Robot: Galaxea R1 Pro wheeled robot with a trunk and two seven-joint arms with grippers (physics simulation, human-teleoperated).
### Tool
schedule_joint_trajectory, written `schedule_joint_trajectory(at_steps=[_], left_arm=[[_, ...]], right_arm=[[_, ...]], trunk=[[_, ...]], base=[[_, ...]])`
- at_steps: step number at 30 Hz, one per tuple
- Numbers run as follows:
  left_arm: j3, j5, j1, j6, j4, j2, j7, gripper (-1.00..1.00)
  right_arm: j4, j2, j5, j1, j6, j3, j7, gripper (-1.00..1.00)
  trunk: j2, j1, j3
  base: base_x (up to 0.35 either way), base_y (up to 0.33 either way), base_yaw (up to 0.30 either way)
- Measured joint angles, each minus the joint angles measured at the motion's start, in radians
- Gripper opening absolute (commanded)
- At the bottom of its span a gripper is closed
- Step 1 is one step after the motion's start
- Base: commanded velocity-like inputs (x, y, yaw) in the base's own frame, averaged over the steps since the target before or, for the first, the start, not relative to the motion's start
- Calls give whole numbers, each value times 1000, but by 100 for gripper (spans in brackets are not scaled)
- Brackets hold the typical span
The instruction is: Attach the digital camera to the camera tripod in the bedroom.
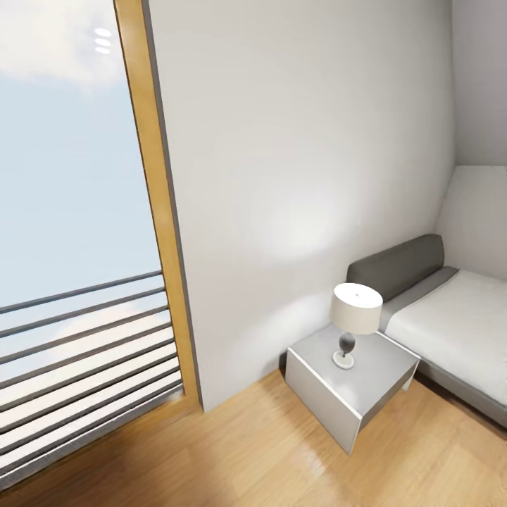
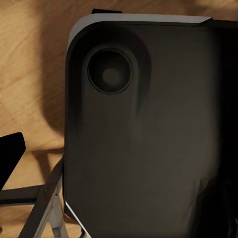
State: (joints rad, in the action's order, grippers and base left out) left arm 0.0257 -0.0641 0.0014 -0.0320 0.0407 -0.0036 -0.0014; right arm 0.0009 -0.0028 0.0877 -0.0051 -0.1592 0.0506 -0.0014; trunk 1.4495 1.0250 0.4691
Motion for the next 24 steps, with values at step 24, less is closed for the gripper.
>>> schedule_joint_trajectory(at_steps=[24], left_arm=[[0, 0, 0, 0, 0, 1, 0, 100]], right_arm=[[0, 1, -1, 0, 3, 0, 0, 100]], trunk=[[0, 0, 0]], base=[[0, 0, -166]])
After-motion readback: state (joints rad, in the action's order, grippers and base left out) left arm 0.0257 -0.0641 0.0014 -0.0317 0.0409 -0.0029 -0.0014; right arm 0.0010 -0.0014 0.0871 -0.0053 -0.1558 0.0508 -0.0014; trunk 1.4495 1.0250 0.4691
